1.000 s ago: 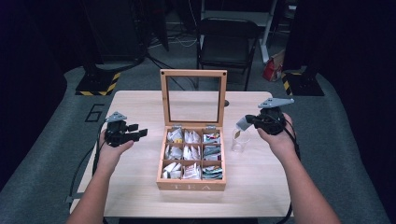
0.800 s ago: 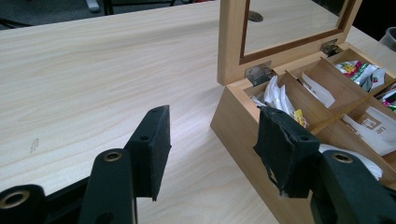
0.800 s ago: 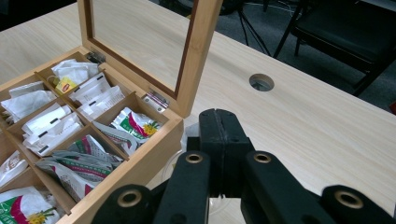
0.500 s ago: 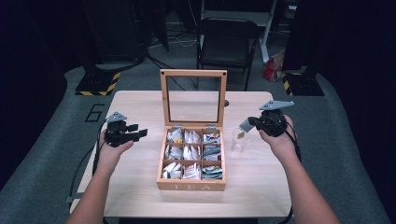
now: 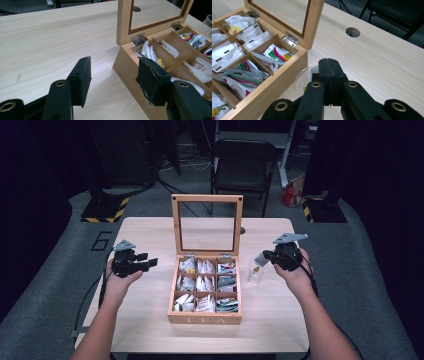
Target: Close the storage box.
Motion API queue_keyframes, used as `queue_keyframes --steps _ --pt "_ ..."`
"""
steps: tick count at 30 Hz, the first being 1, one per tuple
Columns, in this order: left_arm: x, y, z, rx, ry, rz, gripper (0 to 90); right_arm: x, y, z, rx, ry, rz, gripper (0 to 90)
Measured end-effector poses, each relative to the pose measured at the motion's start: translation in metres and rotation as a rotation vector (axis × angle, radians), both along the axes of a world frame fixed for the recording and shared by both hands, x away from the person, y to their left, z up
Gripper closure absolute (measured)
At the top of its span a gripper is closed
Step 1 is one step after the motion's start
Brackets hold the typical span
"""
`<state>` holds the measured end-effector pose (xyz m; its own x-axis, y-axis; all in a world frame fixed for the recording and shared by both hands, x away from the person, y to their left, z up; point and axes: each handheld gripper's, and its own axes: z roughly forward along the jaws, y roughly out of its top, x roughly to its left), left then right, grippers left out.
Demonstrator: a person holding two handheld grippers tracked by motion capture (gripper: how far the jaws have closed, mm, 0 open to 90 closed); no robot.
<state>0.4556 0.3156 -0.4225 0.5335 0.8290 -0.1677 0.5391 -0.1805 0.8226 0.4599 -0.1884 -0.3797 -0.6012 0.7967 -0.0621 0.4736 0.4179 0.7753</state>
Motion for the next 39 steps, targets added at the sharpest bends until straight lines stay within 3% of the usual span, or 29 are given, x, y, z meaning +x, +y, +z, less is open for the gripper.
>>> queue_keyframes --steps 17,23,30,37,39 --pt "0.0 0.002 0.001 0.002 -0.005 0.003 44.7 0.005 0.006 -0.027 -0.012 0.05 -0.015 90.0" --pt "0.0 0.002 0.001 0.001 -0.005 0.002 44.7 0.007 0.007 -0.032 -0.016 0.046 -0.009 90.0" --pt "-0.001 0.003 0.001 0.0 -0.006 -0.001 44.7 0.01 0.009 -0.04 -0.018 0.084 -0.03 89.6" --pt "-0.001 0.003 0.001 -0.004 -0.007 0.004 44.7 0.011 0.012 -0.043 -0.026 0.085 -0.028 82.9" --pt "-0.001 0.003 0.001 -0.005 -0.006 0.006 44.7 0.01 0.012 -0.041 -0.017 0.091 -0.027 77.4"
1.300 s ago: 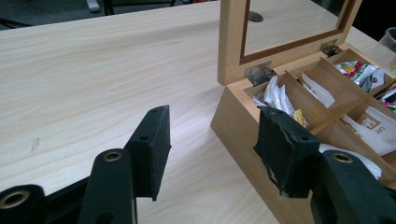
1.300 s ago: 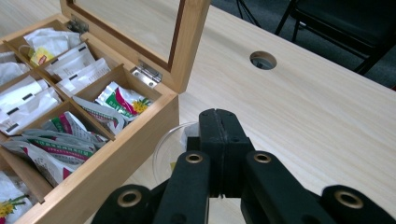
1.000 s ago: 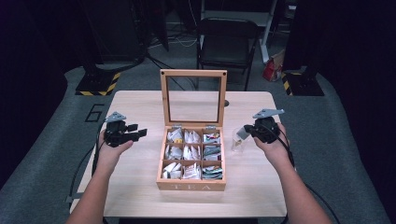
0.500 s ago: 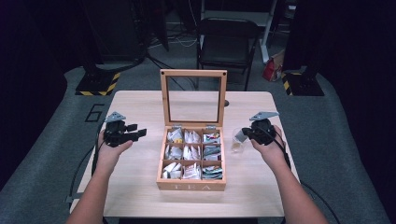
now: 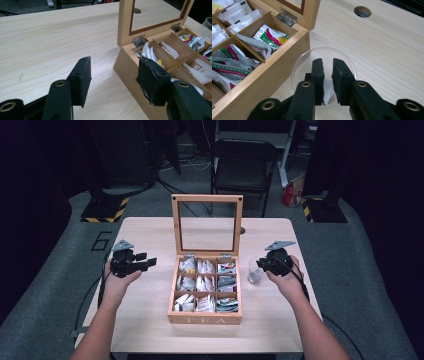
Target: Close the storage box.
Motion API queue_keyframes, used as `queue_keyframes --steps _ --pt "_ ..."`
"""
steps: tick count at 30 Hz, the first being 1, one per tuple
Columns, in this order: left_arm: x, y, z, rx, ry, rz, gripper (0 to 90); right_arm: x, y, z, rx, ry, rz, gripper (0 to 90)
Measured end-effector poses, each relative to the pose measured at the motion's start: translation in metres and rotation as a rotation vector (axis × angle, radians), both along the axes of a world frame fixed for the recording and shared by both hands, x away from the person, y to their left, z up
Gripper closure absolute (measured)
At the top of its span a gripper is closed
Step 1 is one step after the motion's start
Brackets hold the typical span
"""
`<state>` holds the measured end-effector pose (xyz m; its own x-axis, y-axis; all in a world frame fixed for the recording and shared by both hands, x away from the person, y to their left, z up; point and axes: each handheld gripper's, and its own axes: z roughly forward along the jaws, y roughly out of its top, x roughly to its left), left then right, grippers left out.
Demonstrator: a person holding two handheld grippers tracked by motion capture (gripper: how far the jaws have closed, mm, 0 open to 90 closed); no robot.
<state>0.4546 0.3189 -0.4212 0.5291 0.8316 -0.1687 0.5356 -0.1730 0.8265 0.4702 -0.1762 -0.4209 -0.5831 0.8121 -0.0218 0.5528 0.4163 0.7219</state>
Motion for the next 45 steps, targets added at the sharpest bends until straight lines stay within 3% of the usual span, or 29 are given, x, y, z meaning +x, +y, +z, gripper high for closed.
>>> queue_keyframes --steps 2,7,17,22,31,41,45 --pt "0.0 0.0 0.0 0.001 0.0 -0.001 44.6 0.0 0.0 0.0 0.002 -0.005 0.0 76.1" --pt "0.0 0.0 0.0 0.004 0.0 -0.006 44.6 0.0 0.003 0.005 0.017 -0.011 0.023 61.7" --pt "0.0 -0.001 0.0 0.003 -0.005 0.002 41.6 -0.001 0.016 0.017 0.083 -0.035 0.048 41.1" --pt "0.0 -0.001 0.0 0.003 0.0 0.002 40.2 0.0 0.023 0.022 0.111 -0.03 0.082 36.9" --pt "0.0 -0.001 0.002 -0.013 0.0 0.008 36.3 0.006 0.029 0.03 0.154 -0.033 0.068 29.6" --pt "-0.001 -0.001 0.004 -0.038 0.0 0.006 32.3 0.016 0.036 0.039 0.127 -0.056 0.054 25.4" --pt "-0.001 -0.001 0.005 -0.079 0.012 0.017 31.0 0.02 0.039 0.04 0.103 -0.085 0.061 27.0"
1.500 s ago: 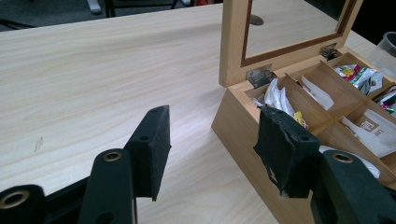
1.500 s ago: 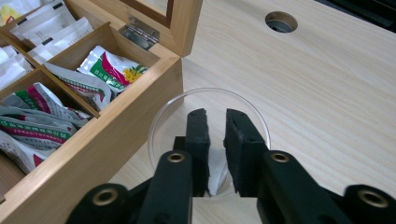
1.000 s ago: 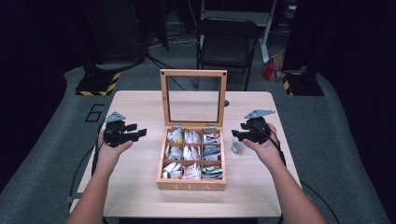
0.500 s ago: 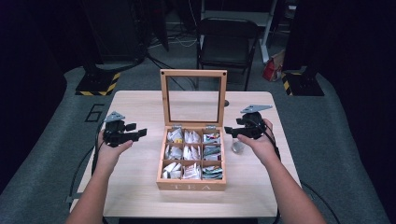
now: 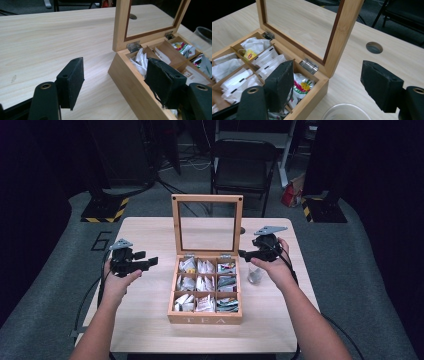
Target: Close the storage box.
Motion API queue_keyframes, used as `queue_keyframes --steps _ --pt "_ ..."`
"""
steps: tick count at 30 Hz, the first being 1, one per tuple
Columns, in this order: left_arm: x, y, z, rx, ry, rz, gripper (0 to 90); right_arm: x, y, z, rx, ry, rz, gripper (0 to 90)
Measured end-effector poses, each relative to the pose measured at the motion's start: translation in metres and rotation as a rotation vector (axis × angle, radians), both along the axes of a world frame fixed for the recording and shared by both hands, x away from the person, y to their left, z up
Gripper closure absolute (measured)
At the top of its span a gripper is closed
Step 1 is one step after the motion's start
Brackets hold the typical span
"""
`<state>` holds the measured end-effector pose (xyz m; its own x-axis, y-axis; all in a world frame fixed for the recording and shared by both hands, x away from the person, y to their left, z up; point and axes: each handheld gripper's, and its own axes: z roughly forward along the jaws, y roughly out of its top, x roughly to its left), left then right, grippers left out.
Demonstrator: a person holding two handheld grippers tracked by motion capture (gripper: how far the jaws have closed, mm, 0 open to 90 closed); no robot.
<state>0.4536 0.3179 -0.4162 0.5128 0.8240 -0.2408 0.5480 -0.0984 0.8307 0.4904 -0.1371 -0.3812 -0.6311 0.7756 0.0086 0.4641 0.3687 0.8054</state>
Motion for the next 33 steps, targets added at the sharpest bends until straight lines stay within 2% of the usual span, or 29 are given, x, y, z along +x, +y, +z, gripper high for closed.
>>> queue_keyframes --steps 6,10,15,16,19,25,33 --pt "0.0 0.0 0.0 0.0 0.002 -0.001 29.5 0.007 0.002 0.0 0.015 0.005 -0.002 29.6" --pt "0.0 0.0 0.0 -0.004 0.003 -0.007 27.4 0.011 0.004 0.0 -0.01 0.019 -0.001 31.8" --pt "0.0 -0.001 0.001 0.005 0.008 -0.013 26.2 0.015 0.004 0.0 0.021 0.018 -0.012 36.0" --pt "0.0 -0.001 0.001 0.007 -0.006 -0.019 26.2 0.017 0.004 0.0 0.02 0.014 -0.006 36.7" --pt "0.0 -0.001 0.001 0.006 -0.003 -0.022 26.1 0.021 0.003 -0.002 0.017 0.03 -0.011 36.9" --pt "-0.001 -0.002 0.001 0.007 0.0 -0.033 25.2 0.028 0.002 -0.003 0.028 0.022 -0.009 37.3" --pt "-0.002 -0.005 0.0 0.037 -0.009 -0.061 35.3 0.037 0.004 -0.009 0.017 0.032 -0.009 38.6"
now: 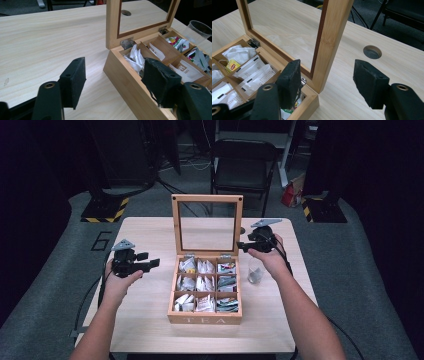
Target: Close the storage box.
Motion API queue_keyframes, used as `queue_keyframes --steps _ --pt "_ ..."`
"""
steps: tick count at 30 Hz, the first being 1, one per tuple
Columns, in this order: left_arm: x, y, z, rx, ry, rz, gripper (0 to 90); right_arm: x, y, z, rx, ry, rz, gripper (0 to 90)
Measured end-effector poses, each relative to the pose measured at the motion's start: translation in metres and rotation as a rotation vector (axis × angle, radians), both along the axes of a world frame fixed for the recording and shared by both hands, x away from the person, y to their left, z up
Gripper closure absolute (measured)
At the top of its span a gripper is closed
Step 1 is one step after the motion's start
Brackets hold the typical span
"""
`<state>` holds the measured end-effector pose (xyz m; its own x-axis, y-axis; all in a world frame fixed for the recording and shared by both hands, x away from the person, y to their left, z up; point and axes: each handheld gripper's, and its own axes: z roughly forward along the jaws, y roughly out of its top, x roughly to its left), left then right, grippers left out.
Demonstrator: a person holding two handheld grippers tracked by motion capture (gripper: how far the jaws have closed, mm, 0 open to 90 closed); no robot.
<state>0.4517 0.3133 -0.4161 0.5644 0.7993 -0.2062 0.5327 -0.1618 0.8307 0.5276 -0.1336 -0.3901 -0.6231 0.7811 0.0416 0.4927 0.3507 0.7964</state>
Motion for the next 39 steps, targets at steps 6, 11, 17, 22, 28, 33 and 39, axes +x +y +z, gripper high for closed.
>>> queue_keyframes --steps 6,11,17,22,28,33,39 --pt "-0.002 0.002 0.002 -0.006 -0.011 0.009 38.7 0.006 0.005 0.001 -0.007 0.004 -0.002 40.5" --pt "-0.003 0.002 0.001 0.0 -0.007 0.01 40.1 0.012 0.011 0.002 0.002 0.002 0.003 40.5" --pt "-0.003 0.002 0.001 0.001 -0.002 0.013 40.8 0.018 0.017 0.005 0.021 0.0 0.001 40.5" --pt "-0.002 0.002 0.0 0.006 -0.001 0.013 41.6 0.021 0.019 0.004 0.034 -0.004 0.008 41.2" --pt "-0.002 0.002 0.0 0.006 -0.001 0.016 42.2 0.023 0.021 0.001 0.043 -0.001 0.02 42.1" --pt "-0.001 0.002 -0.001 -0.003 0.007 0.025 42.5 0.024 0.022 0.0 0.043 -0.013 0.032 41.9" --pt "-0.001 0.004 -0.002 -0.005 0.013 0.025 42.4 0.025 0.016 0.001 0.087 0.014 0.037 47.7"
